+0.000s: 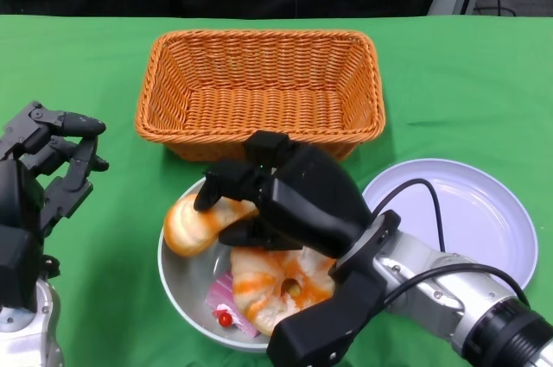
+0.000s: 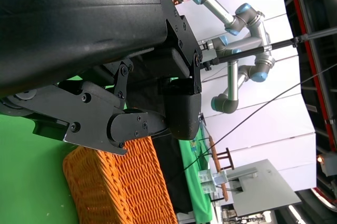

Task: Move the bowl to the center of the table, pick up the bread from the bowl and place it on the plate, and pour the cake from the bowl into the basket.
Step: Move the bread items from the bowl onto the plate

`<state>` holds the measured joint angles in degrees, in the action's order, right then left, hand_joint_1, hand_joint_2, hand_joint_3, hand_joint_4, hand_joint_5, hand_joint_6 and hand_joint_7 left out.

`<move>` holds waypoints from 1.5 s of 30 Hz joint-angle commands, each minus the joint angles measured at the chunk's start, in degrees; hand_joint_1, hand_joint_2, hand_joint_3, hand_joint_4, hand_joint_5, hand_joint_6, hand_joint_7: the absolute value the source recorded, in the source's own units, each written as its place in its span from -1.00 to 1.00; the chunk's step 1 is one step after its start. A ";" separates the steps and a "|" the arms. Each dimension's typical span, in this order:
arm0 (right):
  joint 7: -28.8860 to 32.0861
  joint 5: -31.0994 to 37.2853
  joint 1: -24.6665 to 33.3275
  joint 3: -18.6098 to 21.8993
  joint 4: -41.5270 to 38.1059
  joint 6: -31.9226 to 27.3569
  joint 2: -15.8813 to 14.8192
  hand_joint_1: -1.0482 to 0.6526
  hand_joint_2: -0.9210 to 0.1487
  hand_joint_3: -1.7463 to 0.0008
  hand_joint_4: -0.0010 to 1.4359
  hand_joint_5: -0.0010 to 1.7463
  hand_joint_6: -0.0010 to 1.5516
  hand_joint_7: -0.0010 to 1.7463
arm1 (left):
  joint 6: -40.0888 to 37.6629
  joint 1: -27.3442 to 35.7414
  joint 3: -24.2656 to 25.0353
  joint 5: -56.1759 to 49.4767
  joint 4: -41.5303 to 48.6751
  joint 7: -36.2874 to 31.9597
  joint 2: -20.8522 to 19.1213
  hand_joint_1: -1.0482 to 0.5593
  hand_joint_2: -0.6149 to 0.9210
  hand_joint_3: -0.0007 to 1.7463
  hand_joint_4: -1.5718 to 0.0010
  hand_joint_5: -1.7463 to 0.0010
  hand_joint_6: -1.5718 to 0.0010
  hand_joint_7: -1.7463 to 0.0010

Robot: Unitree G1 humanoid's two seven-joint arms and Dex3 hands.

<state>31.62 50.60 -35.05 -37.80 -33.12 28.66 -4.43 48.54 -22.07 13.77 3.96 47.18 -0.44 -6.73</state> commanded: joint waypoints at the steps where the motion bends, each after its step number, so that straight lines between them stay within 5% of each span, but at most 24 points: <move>1: -3.31 -2.32 1.65 1.74 3.84 0.43 -1.66 -0.01 -0.87 1.00 -0.09 0.77 -0.08 0.16 | 1.02 -0.85 0.39 -0.37 0.76 -0.76 -1.42 0.08 0.90 -0.46 0.04 -0.66 0.00 -0.31; 12: -12.27 -7.29 7.29 6.12 14.40 -0.19 -3.50 -0.03 -0.88 1.00 0.05 0.60 0.22 -0.38 | 2.18 -1.27 0.48 -1.81 1.96 -2.08 -1.71 0.06 0.91 -0.47 0.03 -0.66 0.00 -0.31; 19: -14.45 -8.85 10.71 9.35 20.10 0.31 -4.79 0.04 -0.97 0.99 -0.03 0.85 -0.01 0.14 | 2.16 -1.36 0.41 -2.18 2.48 -2.31 -2.03 0.07 0.91 -0.46 0.04 -0.65 0.01 -0.32; 22: -14.37 -9.57 11.83 10.94 21.89 0.80 -5.01 0.05 -0.95 1.00 -0.02 0.89 -0.04 0.21 | 2.34 -1.40 0.40 -2.13 2.79 -2.16 -2.14 0.07 0.91 -0.47 0.04 -0.65 0.01 -0.33; 27: -14.70 -10.17 12.94 13.06 24.04 1.70 -6.19 0.06 -0.88 1.00 0.07 0.66 0.01 0.11 | 2.38 -1.49 0.33 -2.33 3.04 -2.38 -2.19 0.08 0.91 -0.47 0.03 -0.66 0.00 -0.32; 35: -15.49 -11.14 14.21 16.46 27.46 1.62 -7.02 0.08 -0.91 0.98 0.12 0.58 0.08 0.03 | 3.08 -1.80 0.40 -2.22 4.26 -2.08 -2.26 0.08 0.93 -0.50 0.02 -0.65 0.00 -0.32; 45: -18.60 -13.78 20.38 22.43 35.47 -0.41 -9.08 0.06 -0.94 0.94 0.09 0.71 0.07 0.04 | 2.78 -1.97 0.43 -1.51 4.51 -1.24 -2.33 0.09 0.95 -0.54 0.02 -0.65 0.00 -0.30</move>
<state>13.45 38.17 -15.80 -16.74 0.66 28.51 -12.29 50.81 -23.48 13.89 1.74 51.21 -1.87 -7.97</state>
